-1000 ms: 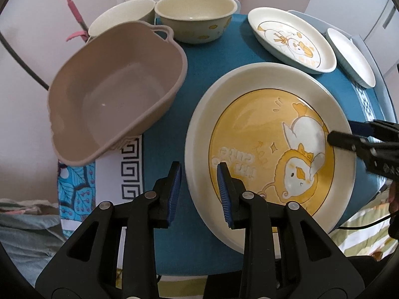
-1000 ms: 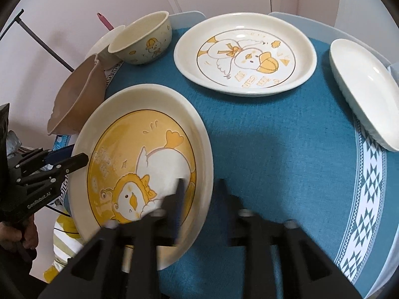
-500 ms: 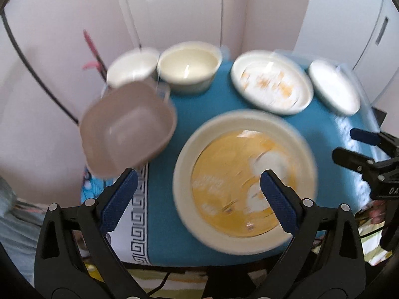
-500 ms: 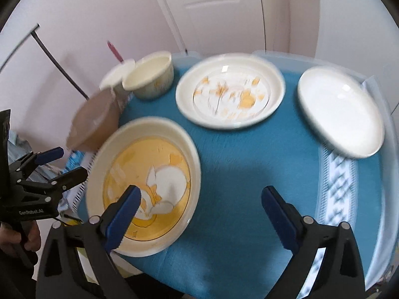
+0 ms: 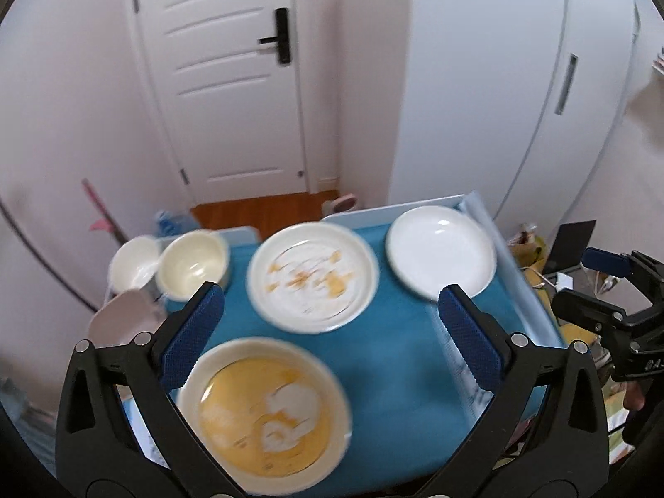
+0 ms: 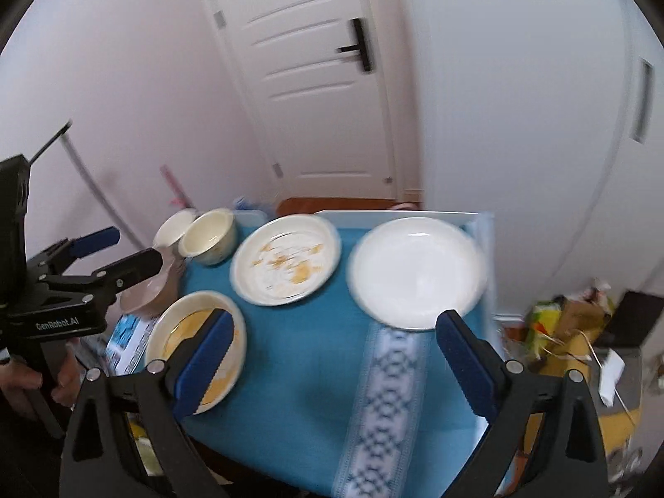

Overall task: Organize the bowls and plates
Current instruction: 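Grasp the rim of the plain white plate with both grippers, then lift the white plate and carry it over the yellow plate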

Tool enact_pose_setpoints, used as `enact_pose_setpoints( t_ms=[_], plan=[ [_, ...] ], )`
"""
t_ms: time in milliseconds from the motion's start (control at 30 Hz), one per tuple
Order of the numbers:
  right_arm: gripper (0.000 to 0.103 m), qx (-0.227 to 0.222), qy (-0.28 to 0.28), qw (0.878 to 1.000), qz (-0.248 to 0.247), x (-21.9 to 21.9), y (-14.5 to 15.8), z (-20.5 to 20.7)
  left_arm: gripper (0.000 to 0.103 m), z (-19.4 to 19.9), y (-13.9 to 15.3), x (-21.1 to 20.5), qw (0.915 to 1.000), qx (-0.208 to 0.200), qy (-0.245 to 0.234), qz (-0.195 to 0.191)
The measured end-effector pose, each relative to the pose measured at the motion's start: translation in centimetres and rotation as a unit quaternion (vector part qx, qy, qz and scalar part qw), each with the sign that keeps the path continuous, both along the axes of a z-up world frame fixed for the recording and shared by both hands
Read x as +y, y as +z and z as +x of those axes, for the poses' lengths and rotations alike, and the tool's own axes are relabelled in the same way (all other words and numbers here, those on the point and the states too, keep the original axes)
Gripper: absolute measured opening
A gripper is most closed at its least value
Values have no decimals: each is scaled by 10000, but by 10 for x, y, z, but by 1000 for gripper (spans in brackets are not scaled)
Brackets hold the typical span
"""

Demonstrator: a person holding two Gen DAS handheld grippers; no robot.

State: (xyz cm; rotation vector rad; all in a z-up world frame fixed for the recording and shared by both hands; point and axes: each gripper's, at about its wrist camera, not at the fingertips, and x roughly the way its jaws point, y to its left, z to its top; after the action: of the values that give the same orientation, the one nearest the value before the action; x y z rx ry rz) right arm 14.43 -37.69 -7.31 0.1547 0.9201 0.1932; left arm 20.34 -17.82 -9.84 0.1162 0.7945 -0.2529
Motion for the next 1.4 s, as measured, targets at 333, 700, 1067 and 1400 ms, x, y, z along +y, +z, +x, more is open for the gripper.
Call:
enact_pose_setpoints(
  t_ms=[333, 700, 1067, 1400],
  plan=[
    [97, 872, -991, 9865, 967, -67, -53, 27, 103, 96, -50, -69, 9878, 1059, -1116, -234],
    [65, 1644, -2283, 9436, 1744, -78, -149, 72, 85, 212, -153, -96, 9523, 2356, -1909, -338],
    [32, 1711, -2993, 9247, 1614, -89, -189, 100, 36, 259, -201, -113, 9296, 2781, -2394, -341],
    [13, 1841, -3155, 9209, 1361, -91, -191, 102, 20, 252, -211, -121, 9255, 2762, -2589, -145]
  ],
)
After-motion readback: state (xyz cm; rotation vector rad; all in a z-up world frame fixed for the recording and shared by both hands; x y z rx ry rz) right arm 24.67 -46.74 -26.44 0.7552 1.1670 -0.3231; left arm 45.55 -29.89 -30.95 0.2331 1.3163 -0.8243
